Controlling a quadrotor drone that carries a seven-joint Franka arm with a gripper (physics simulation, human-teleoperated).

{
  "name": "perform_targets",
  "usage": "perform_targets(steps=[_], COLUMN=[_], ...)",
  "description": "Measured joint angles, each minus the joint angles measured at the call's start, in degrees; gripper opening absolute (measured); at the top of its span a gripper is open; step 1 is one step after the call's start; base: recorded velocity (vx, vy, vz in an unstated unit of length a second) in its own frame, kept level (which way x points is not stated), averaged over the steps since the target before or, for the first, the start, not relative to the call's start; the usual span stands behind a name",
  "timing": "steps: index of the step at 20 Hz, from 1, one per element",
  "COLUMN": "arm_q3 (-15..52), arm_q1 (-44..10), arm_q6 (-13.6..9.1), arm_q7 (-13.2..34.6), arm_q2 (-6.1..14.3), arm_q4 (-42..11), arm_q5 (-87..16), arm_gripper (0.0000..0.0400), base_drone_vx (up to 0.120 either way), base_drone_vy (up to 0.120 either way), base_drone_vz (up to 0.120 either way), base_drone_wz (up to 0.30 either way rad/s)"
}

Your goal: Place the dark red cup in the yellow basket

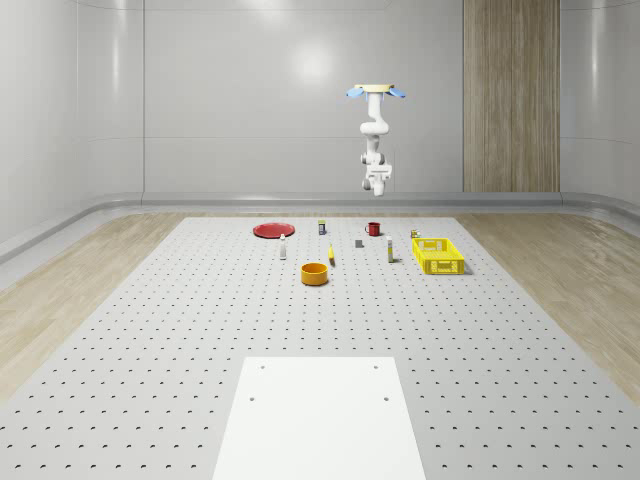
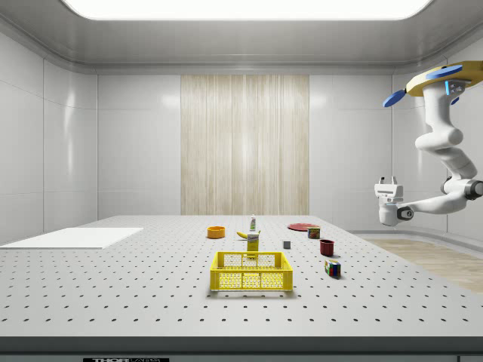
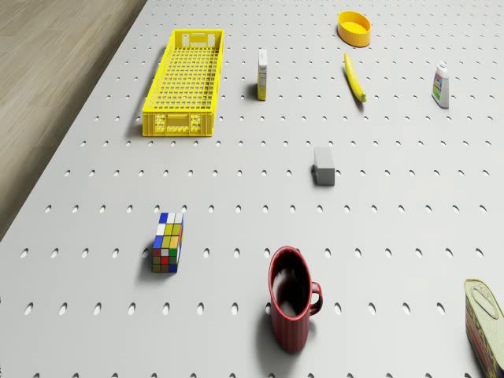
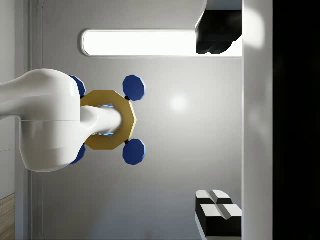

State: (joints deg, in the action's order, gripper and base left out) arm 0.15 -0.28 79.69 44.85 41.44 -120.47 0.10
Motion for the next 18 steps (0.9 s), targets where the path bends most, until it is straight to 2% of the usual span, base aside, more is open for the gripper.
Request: perform_targets(steps=[7, 18], arm_q3=[0.05, 0.11], arm_q1=[-0.08, -0.17], arm_q6=[-1.52, -1.52], arm_q7=[-0.03, -0.07], arm_q2=[-1.07, -1.10], arm_q4=[2.90, 3.41], arm_q5=[0.03, 0.04], arm_gripper=[0.0400, 0.0400], base_drone_vx=[0.120, 0.120], base_drone_vy=[0.000, 0.000], base_drone_vz=[0.000, 0.000], base_drone_wz=[0.000, 0.000])
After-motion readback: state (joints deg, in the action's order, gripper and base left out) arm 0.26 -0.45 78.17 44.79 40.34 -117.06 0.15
